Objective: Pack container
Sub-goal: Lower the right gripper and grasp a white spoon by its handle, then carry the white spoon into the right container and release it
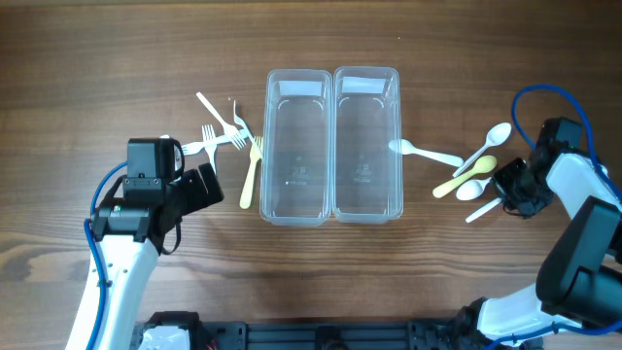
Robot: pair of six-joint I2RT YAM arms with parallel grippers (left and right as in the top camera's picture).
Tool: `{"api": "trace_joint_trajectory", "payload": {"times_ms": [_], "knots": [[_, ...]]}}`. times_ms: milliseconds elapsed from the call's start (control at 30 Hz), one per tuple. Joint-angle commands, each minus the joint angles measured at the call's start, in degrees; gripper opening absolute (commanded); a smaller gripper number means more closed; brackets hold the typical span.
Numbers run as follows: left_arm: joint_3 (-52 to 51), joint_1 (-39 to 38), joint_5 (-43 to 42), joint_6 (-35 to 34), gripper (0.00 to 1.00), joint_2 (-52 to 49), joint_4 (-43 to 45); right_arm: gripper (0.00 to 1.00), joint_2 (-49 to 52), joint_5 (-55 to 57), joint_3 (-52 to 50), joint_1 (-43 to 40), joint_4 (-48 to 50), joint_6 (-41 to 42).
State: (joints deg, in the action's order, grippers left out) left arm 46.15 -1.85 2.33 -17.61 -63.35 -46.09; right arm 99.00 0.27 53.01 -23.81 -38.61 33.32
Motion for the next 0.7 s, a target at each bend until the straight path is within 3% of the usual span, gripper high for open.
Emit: {"api": "trace_joint_trajectory", "payload": {"times_ms": [0, 100, 233, 367, 533, 667], "knots": [[1.2, 0.3, 0.8, 0.9, 1.0, 0.0, 0.2, 0.04, -5.4, -3.0, 0.8, 0.0, -1.6, -2.5], [1.2, 0.3, 0.8, 0.9, 1.0, 0.0, 0.2, 0.04, -13.6, -8.0, 2.3, 0.0, -2.8, -5.6], [1.2, 0.3, 0.8, 0.9, 1.0, 0.0, 0.2, 0.04, -28.3, -23.6, 3.9, 1.4, -3.4, -9.5], [1.2, 0.3, 0.8, 0.9, 1.0, 0.0, 0.2, 0.04, -37.2, -28.2, 3.9, 10.7, -2.9, -9.8], [1.2, 0.3, 0.8, 0.9, 1.0, 0.0, 0.2, 0.04, -35.6, -22.6, 3.9, 32.5, 5.6, -15.9], [1.2, 0.3, 0.8, 0.9, 1.0, 0.0, 0.2, 0.04, -26.3, -19.7, 3.9, 42.2, 10.6, -20.6]]}}
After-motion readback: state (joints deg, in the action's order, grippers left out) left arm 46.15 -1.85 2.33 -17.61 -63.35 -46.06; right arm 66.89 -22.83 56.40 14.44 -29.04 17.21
